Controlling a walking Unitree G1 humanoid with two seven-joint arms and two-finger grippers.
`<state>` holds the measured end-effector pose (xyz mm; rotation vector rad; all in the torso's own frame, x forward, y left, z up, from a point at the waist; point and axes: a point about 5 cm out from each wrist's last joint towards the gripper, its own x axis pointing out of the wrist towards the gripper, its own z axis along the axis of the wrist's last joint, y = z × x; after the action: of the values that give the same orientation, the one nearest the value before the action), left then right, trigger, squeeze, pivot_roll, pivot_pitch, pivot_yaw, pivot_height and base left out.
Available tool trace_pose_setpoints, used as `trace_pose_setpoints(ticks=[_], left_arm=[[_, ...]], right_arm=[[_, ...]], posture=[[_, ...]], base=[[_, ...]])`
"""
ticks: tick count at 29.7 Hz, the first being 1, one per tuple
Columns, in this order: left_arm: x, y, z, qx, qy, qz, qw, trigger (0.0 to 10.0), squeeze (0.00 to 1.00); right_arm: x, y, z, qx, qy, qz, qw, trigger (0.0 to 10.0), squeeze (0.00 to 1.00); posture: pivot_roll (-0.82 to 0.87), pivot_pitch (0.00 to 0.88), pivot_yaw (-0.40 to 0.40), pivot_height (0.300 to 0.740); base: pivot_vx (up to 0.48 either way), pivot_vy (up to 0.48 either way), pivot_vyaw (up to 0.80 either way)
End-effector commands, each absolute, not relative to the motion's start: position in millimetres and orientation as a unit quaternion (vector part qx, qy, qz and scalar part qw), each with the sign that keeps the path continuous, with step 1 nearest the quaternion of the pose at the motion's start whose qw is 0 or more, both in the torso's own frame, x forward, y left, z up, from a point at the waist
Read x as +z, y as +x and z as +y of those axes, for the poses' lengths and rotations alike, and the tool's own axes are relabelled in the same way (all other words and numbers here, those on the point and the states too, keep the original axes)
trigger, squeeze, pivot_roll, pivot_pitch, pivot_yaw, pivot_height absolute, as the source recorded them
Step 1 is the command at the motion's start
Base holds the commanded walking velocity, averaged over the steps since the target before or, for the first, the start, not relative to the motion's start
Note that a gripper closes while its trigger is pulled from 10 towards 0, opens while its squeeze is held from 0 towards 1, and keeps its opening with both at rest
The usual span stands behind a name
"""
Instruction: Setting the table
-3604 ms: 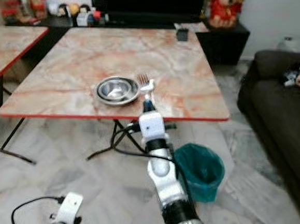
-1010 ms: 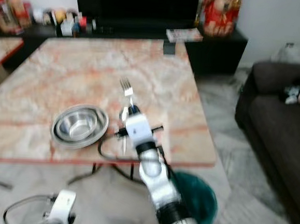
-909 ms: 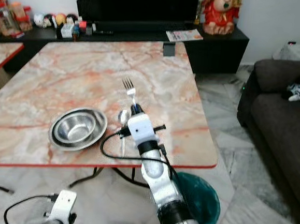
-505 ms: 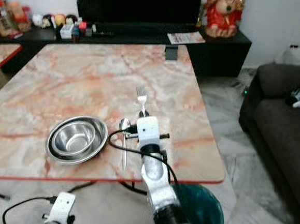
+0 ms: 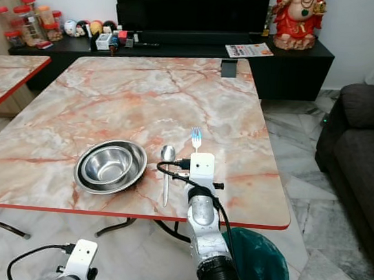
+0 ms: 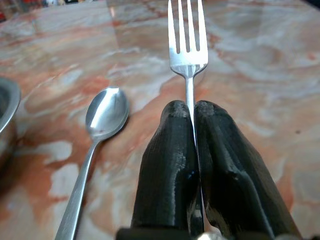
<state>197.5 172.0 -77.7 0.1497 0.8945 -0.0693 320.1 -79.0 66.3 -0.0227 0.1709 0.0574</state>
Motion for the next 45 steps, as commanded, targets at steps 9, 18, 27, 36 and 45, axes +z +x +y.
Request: trace_pose_setpoints(ticks=[9,18,27,36,45], left_arm=[[-78.7,195.1,177.2,-0.03,0.076,0.439,0.895,10.0,0.0],[-79.3,194.1,176.3,-0.027,0.074,0.44,0.895,10.0,0.0],[-79.9,193.1,176.0,-0.028,0.074,0.442,0.893,10.0,0.0],[-80.1,192.5,176.6,-0.029,0.075,0.443,0.893,10.0,0.0],[-80.0,192.7,177.1,-0.03,0.075,0.444,0.892,10.0,0.0]], right_arm=[[57.5,320.2,-73.1,0.036,-0.023,0.135,0.99,10.0,0.0],[55.8,324.0,-79.1,0.02,-0.023,0.154,0.988,10.0,0.0],[50.5,324.1,-77.4,0.017,-0.014,0.185,0.983,10.0,0.0],[48.4,323.4,-75.2,0.015,0.009,0.195,0.981,10.0,0.0],[45.1,322.9,-74.4,0.017,0.009,0.21,0.977,10.0,0.0]], posture=[[-0.06,0.017,0.097,0.74],[-0.06,0.016,0.091,0.74],[-0.06,0.015,0.088,0.74],[-0.06,0.017,0.092,0.74],[-0.05,0.017,0.094,0.74]], base=[[0.0,0.0,0.0],[0.0,0.0,0.0],[0.0,0.0,0.0],[0.0,0.0,0.0],[0.0,0.0,0.0]])
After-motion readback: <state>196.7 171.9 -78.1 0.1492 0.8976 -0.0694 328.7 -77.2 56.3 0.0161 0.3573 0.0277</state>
